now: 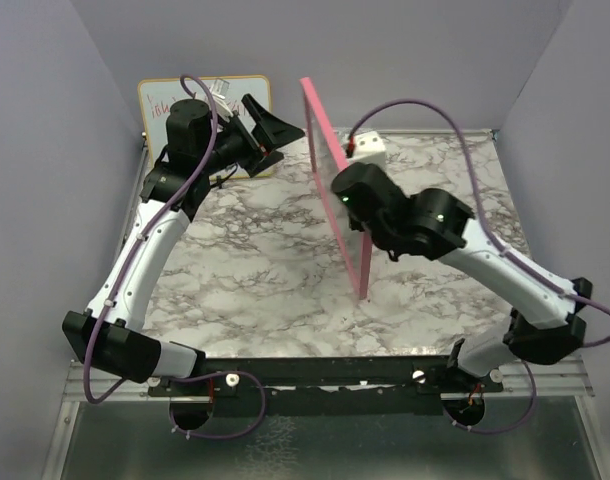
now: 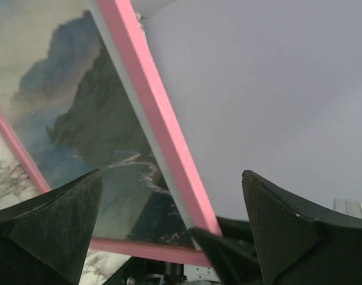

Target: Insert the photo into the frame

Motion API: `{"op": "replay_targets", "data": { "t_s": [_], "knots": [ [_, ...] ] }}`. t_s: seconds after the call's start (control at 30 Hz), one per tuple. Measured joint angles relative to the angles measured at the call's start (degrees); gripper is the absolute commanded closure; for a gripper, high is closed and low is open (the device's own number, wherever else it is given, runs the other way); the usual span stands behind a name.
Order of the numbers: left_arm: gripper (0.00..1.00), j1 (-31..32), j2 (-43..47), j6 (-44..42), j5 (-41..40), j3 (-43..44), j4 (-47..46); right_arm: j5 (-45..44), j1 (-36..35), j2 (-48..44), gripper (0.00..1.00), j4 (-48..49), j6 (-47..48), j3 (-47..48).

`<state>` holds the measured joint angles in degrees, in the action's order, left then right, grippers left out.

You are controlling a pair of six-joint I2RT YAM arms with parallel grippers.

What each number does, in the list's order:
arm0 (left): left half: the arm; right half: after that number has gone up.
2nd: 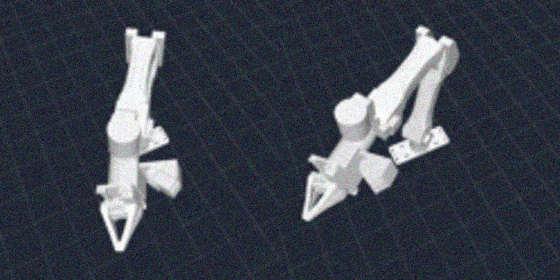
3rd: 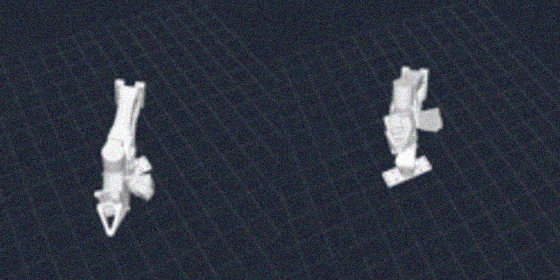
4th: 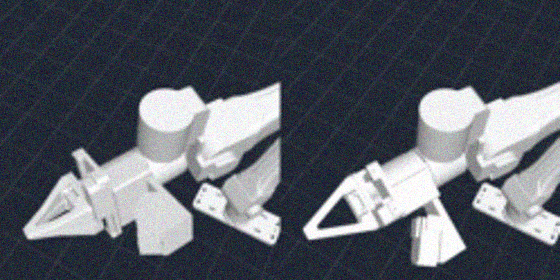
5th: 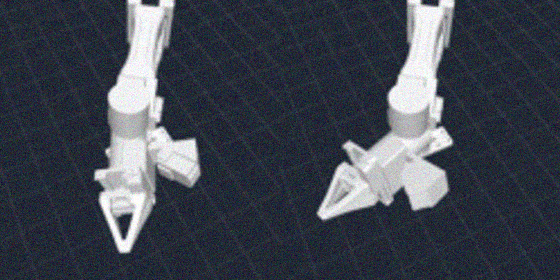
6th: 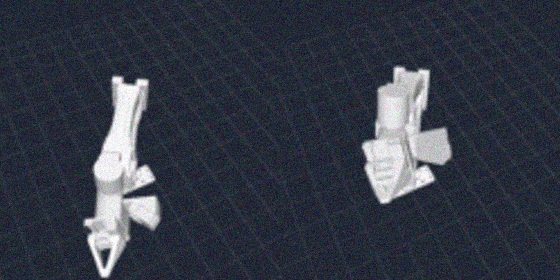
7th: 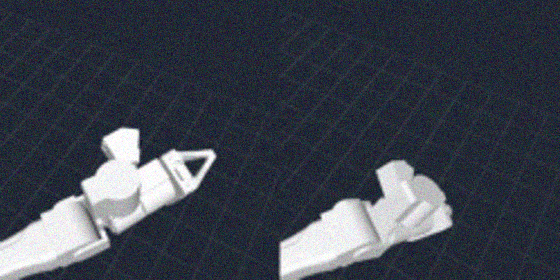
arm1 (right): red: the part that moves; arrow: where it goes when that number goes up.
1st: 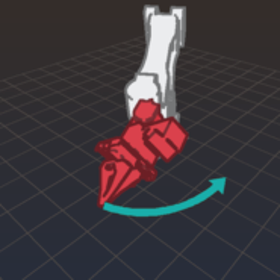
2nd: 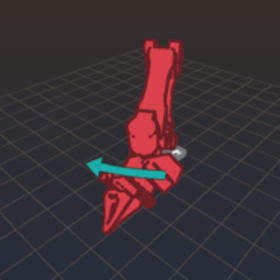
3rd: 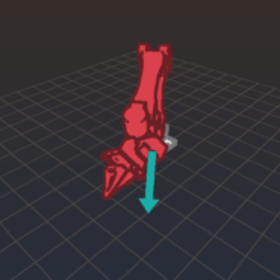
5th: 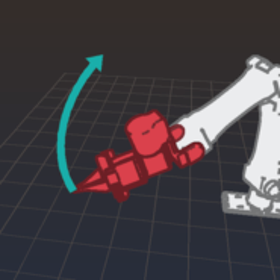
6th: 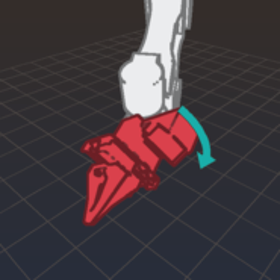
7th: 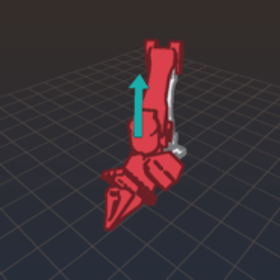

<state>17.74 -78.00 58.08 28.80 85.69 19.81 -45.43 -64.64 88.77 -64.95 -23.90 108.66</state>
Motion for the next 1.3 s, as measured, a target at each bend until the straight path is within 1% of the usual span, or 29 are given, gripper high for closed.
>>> {"op": "replay_targets", "data": {
  "t_s": [0.1,0.2,0.3,0.4,0.5,0.6,0.77,0.97,1.0,1.03,1.07,1.13,1.3],
  "knots": [
    [0.01,-0.9,-0.8,-2.1,1.1,3.0,-0.3,4.3,6.1,-8.1,0.99,5.5,-0.5,-7.3],
    [0.01,-1.3,-0.9,-3.5,1.6,3.2,-0.3,9.0,10.4,-14.6,0.99,9.6,-1.2,-13.7],
    [0.01,-1.5,-1.2,-4.5,1.7,2.1,-0.4,13.4,13.9,-19.3,0.99,13.1,-2.6,-19.7],
    [0.01,-1.6,-1.3,-5.3,1.7,-0.7,-0.3,16.9,16.0,-22.5,0.99,16.1,-6.1,-25.9],
    [0.01,-1.6,-1.7,-6.3,1.6,-4.2,-0.2,18.6,17.4,-25.6,0.99,21.0,-10.1,-31.5],
    [0.01,-1.6,-1.9,-8.1,1.1,-8.2,0.7,19.8,18.6,-29.5,0.96,25.0,-14.6,-37.6],
    [0.01,-1.9,-2.3,-12.7,-2.4,-14.3,2.3,23.5,19.9,-35.3,0.94,29.3,-21.8,-47.6],
    [0.01,-2.9,-6.7,-20.7,-10.3,-20.3,2.8,29.8,20.0,-40.9,0.94,34.6,-29.5,-60.0],
    [0.01,-3.0,-8.5,-23.5,-14.1,-21.5,2.9,30.7,20.0,-42.0,0.94,35.6,-30.4,-62.2],
    [0.01,-3.0,-8.5,-23.5,-14.1,-21.5,2.9,31.4,20.0,-42.9,0.94,36.6,-31.1,-64.0],
    [0.01,-3.1,-10.9,-24.9,-16.1,-22.9,3.0,32.1,20.0,-44.0,0.93,37.7,-31.8,-66.2],
    [0.01,-3.5,-12.2,-27.1,-19.2,-24.5,2.6,33.4,20.0,-45.9,0.92,39.7,-32.7,-70.5],
    [0.01,-5.5,-12.5,-30.6,-20.9,-28.1,-0.8,37.7,20.4,-49.1,0.82,46.6,-34.0,-81.6]
  ]
}}
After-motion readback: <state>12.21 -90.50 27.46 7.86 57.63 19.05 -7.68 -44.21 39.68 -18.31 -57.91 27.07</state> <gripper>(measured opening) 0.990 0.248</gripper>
